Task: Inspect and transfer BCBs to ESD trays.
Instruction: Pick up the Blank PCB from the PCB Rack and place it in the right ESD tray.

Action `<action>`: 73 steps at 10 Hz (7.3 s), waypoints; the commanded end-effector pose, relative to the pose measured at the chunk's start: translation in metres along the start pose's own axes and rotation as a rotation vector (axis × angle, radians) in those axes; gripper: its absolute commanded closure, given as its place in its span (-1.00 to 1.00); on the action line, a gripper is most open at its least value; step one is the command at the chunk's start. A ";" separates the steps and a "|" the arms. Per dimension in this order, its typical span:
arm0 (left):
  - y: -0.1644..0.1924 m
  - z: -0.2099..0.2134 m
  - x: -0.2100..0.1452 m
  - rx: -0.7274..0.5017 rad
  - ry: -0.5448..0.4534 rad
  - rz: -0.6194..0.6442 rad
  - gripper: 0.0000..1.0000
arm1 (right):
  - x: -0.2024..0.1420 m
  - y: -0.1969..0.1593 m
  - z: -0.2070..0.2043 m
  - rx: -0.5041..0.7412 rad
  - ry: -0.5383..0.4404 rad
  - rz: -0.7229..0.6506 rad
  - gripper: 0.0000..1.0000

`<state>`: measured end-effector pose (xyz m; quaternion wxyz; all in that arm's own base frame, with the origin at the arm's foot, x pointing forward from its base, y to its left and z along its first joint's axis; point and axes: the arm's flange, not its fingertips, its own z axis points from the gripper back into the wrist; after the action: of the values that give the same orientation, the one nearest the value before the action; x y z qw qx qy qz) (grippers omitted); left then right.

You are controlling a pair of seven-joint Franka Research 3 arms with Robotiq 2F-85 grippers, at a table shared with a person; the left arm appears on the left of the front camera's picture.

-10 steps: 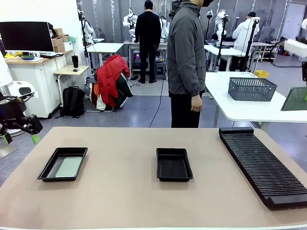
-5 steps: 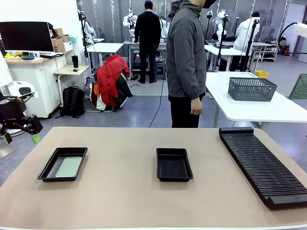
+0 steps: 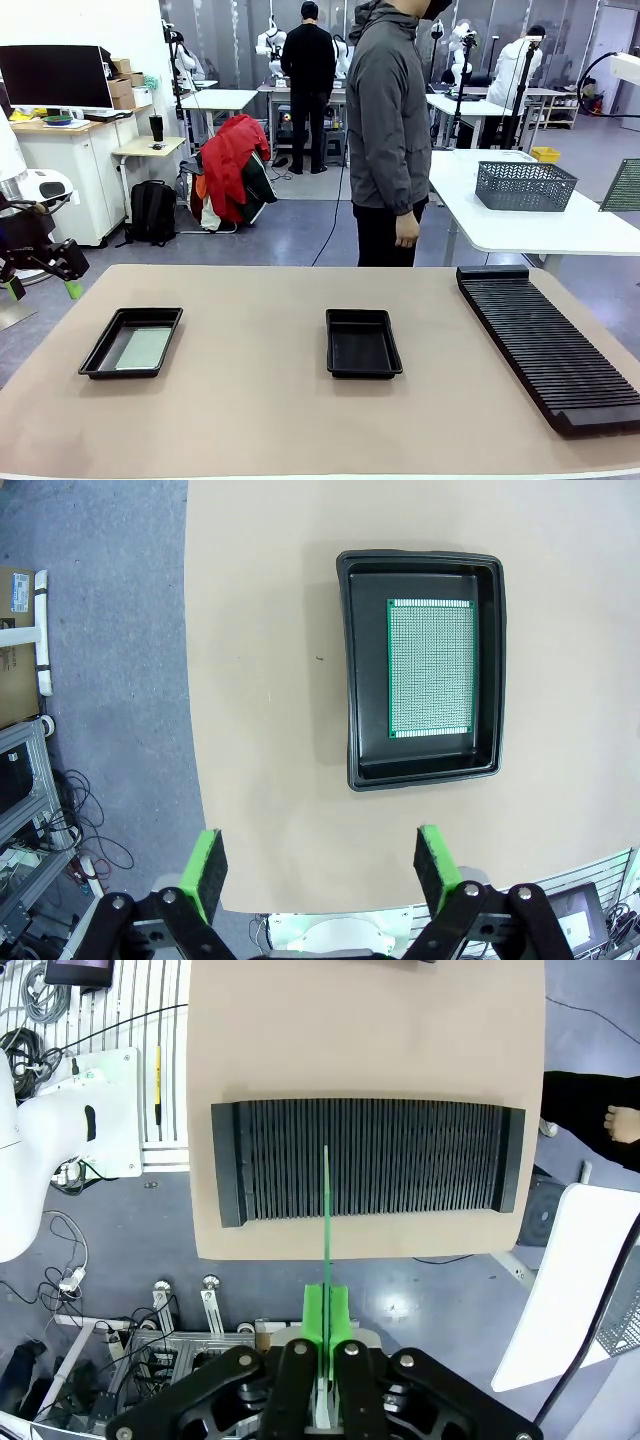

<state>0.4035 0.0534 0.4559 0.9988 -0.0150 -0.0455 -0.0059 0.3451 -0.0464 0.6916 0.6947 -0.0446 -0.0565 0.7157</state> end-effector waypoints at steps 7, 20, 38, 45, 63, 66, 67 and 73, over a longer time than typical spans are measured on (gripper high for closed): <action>0.001 -0.001 -0.001 -0.001 -0.001 -0.007 -1.00 | 0.017 -0.028 -0.010 -0.042 -0.325 -0.463 0.95; 0.001 -0.001 -0.001 -0.001 -0.001 -0.007 -1.00 | 0.160 -0.036 -0.217 0.453 -0.632 -1.440 0.95; 0.001 -0.001 -0.001 -0.001 -0.001 -0.007 -1.00 | 0.238 -0.063 -0.438 0.696 -0.721 -1.528 0.95; 0.001 -0.001 -0.001 -0.001 -0.001 -0.007 -1.00 | 0.246 -0.069 -0.452 0.701 -0.656 -1.576 0.95; 0.001 -0.001 -0.001 -0.001 -0.001 -0.007 -1.00 | 0.269 -0.089 -0.378 0.445 -0.300 -1.615 -0.74; 0.001 -0.001 -0.001 -0.001 -0.001 -0.007 -1.00 | 0.274 -0.089 -0.348 0.334 -0.158 -1.648 -1.00; 0.001 -0.001 -0.001 -0.001 -0.001 -0.007 -1.00 | 0.274 -0.088 -0.340 0.301 -0.117 -1.662 -1.00; 0.001 -0.001 -0.001 -0.001 -0.001 -0.007 -1.00 | 0.268 -0.078 -0.326 0.252 -0.044 -1.669 -1.00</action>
<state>0.4035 0.0533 0.4561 0.9988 -0.0150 -0.0456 -0.0060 0.4590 0.2299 0.3868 0.9942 0.1030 -0.0019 -0.0294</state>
